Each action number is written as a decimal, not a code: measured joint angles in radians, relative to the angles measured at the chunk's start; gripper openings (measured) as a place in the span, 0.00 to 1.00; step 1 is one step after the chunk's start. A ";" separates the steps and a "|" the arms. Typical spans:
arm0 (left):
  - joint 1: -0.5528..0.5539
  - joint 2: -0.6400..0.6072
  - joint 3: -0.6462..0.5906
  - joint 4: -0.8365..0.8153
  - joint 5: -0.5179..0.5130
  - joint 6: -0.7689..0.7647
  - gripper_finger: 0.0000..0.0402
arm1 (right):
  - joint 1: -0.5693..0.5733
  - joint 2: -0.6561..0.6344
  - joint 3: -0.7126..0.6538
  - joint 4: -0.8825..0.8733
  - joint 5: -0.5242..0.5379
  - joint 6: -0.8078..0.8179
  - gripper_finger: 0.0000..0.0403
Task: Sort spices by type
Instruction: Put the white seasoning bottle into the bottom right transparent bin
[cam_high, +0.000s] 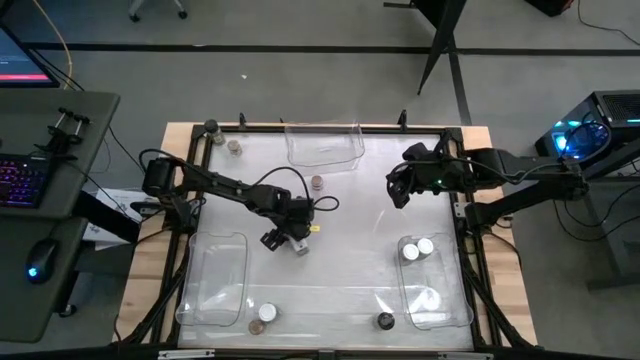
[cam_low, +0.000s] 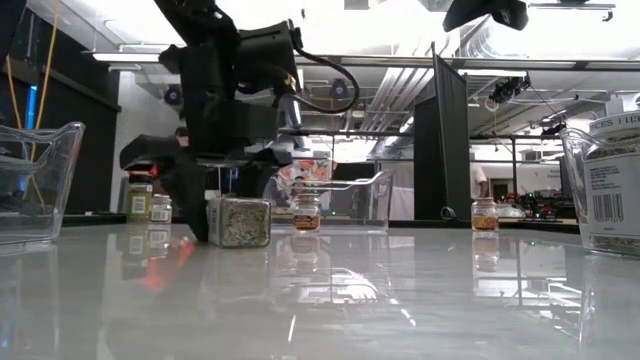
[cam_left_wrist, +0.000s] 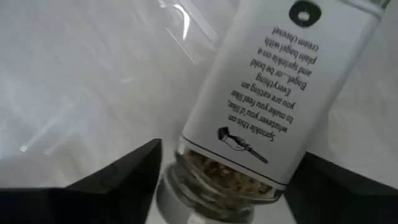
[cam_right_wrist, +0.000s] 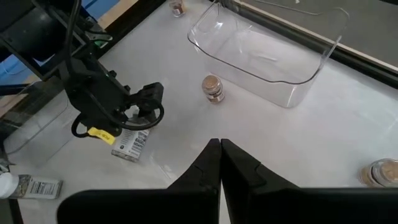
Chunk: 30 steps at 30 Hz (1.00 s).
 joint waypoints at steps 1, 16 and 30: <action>0.000 0.000 0.000 -0.001 -0.007 -0.017 0.60 | 0.000 0.000 0.000 0.000 0.000 0.000 0.00; 0.004 -0.106 0.279 -0.246 -0.149 -0.394 0.42 | 0.000 0.058 0.000 0.210 -0.120 -0.087 0.24; -0.045 -0.348 0.423 -0.402 -0.469 -0.701 0.42 | -0.093 0.268 0.000 0.708 -0.366 0.057 0.69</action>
